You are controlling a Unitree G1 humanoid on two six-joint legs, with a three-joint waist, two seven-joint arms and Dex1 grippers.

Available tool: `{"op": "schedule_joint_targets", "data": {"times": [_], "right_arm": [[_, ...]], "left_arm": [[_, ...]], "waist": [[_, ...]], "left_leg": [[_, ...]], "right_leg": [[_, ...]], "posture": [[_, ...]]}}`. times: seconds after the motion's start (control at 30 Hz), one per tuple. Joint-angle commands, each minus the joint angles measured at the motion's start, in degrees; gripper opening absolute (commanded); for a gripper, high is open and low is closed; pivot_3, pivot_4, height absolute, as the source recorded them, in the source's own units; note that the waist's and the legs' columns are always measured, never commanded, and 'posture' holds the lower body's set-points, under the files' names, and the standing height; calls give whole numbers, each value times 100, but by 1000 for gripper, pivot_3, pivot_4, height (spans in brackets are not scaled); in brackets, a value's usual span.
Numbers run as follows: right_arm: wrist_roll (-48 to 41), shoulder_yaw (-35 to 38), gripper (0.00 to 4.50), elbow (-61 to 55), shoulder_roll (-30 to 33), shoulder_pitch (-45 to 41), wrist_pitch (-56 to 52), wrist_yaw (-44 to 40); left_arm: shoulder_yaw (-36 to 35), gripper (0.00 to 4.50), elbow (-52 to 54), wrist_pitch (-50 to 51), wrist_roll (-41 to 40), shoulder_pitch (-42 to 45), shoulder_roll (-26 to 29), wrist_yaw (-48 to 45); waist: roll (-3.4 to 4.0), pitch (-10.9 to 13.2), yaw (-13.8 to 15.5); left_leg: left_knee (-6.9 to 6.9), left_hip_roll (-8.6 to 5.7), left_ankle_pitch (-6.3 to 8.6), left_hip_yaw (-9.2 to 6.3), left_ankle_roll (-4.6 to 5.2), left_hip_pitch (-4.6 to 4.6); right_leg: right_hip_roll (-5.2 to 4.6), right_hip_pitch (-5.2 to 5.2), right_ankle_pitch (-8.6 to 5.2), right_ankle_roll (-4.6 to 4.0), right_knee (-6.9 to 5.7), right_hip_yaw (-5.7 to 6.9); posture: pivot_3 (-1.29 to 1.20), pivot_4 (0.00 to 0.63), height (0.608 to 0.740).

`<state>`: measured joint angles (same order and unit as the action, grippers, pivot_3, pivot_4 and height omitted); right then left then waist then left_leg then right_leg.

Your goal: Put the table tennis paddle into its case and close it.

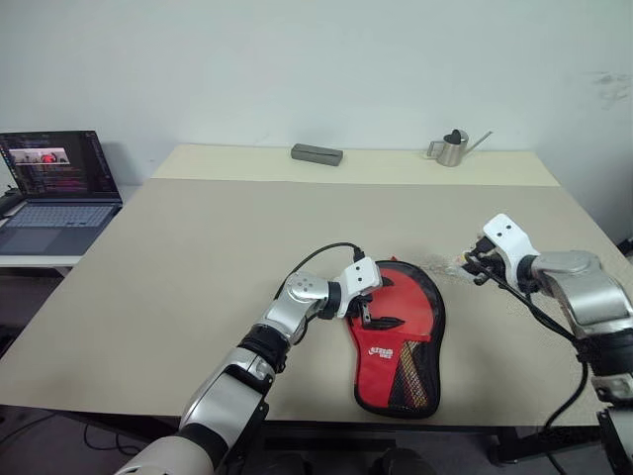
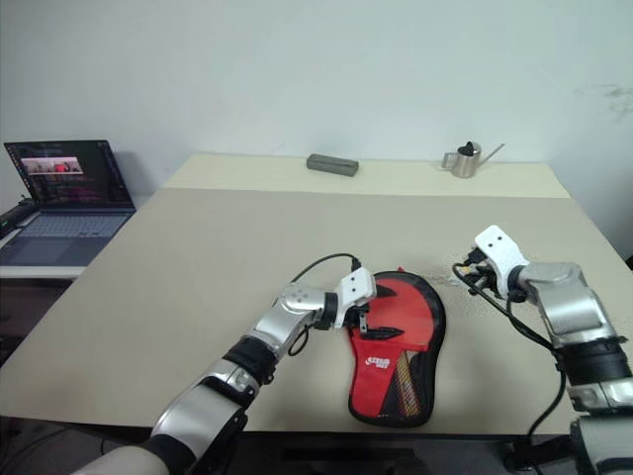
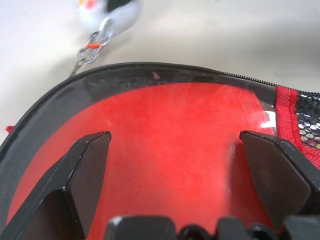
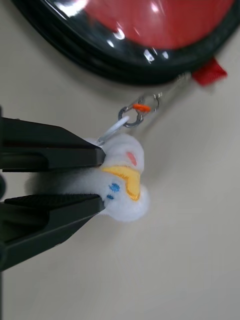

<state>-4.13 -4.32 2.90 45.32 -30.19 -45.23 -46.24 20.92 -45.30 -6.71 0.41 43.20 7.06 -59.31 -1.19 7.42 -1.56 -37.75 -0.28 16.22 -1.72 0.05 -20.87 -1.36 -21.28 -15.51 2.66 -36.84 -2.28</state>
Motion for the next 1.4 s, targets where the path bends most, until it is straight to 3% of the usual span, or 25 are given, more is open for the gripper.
{"op": "schedule_joint_targets", "data": {"times": [0.03,0.4,0.8,1.4], "right_arm": [[-261,387,178,-920,486,344,-390,-249],[-1097,1070,177,-2610,1528,2266,-1002,-918],[-2092,1781,176,-4390,1897,4011,-1265,-1408],[-2217,2349,168,-5616,2318,6259,-148,-2255]], "left_arm": [[581,4500,-750,489,731,-599,235,-69],[627,4500,-778,501,763,-590,216,-118],[640,4500,-762,510,790,-588,217,-159],[723,4500,-758,511,796,-573,151,-165]], "waist": [[-10,8,0],[-15,8,14],[-18,0,44],[-21,-2,125]], "left_leg": [[0,0,1,-1,-1,0],[30,0,5,-12,-8,3],[81,-4,6,-41,-14,8],[86,-2,15,-111,-29,7]], "right_leg": [[-6,-2,-1,0,0,1],[-27,-1,-14,2,18,17],[-33,9,-15,5,90,48],[-44,32,-50,-9,95,134]], "posture": [[0,150,740],[0,150,740],[0,150,740],[0,150,740]]}}
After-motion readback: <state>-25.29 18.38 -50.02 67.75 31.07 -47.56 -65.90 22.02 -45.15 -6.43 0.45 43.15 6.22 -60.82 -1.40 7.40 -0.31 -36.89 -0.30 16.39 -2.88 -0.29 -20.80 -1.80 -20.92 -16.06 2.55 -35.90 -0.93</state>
